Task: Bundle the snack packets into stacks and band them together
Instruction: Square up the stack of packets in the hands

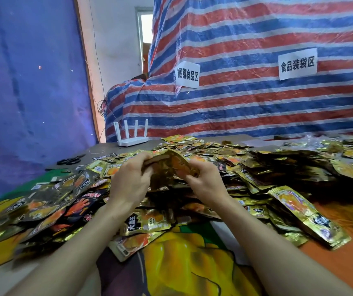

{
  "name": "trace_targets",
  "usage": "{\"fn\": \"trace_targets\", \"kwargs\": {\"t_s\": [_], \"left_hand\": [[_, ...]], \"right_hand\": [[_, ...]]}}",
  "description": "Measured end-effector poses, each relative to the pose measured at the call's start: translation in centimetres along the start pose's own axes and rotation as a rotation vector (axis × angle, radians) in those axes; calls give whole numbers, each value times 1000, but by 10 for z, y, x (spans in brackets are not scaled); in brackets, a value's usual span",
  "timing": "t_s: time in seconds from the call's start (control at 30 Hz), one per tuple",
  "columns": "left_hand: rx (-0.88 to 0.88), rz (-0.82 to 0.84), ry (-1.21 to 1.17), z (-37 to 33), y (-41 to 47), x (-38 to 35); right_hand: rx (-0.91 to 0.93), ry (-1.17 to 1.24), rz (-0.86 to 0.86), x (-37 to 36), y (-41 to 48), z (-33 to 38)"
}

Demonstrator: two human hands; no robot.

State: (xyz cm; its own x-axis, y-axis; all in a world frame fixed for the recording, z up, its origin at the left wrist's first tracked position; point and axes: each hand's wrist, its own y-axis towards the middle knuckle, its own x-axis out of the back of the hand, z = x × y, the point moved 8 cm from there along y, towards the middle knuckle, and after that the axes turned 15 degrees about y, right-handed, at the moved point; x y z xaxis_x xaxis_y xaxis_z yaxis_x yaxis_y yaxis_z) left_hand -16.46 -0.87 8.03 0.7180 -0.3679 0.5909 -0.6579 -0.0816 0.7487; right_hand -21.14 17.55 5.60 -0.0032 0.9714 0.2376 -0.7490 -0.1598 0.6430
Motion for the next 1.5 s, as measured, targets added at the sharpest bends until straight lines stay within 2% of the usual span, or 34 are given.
{"fn": "trace_targets", "kwargs": {"t_s": [0.13, 0.27, 0.37, 0.43, 0.57, 0.7, 0.83, 1.0, 1.1, 1.23, 1.43, 1.5], "left_hand": [[86, -12, -301, 1, -3, -1], [244, -22, -588, 11, -15, -12], [374, -7, -823, 21, -19, -19], [409, 9, -925, 22, -20, -21], [455, 85, -1028, 18, -24, -30], [499, 227, -1063, 15, -28, -42], [506, 265, -974, 20, -31, -46], [480, 152, -824, 35, -29, -40], [472, 97, -814, 41, -26, -35], [446, 138, -840, 37, -25, -38], [458, 219, -861, 36, -27, -43], [451, 241, -854, 35, -27, -44]], "right_hand": [[39, 167, -99, 9, -4, 10], [-2, 358, -132, 12, -7, 9], [-83, 600, -151, 11, -8, 8], [-141, 717, -158, 9, -9, 6], [-213, 801, -115, -3, -10, 4], [-313, 819, -80, -10, -11, -7], [-426, 757, -18, -13, -15, -20], [-359, 616, -218, 9, -14, -28], [-274, 531, -312, 23, -13, -27], [-237, 605, -181, 9, -13, -17], [-368, 531, 5, -14, -12, -18], [-380, 506, 121, -23, -14, -16]]}}
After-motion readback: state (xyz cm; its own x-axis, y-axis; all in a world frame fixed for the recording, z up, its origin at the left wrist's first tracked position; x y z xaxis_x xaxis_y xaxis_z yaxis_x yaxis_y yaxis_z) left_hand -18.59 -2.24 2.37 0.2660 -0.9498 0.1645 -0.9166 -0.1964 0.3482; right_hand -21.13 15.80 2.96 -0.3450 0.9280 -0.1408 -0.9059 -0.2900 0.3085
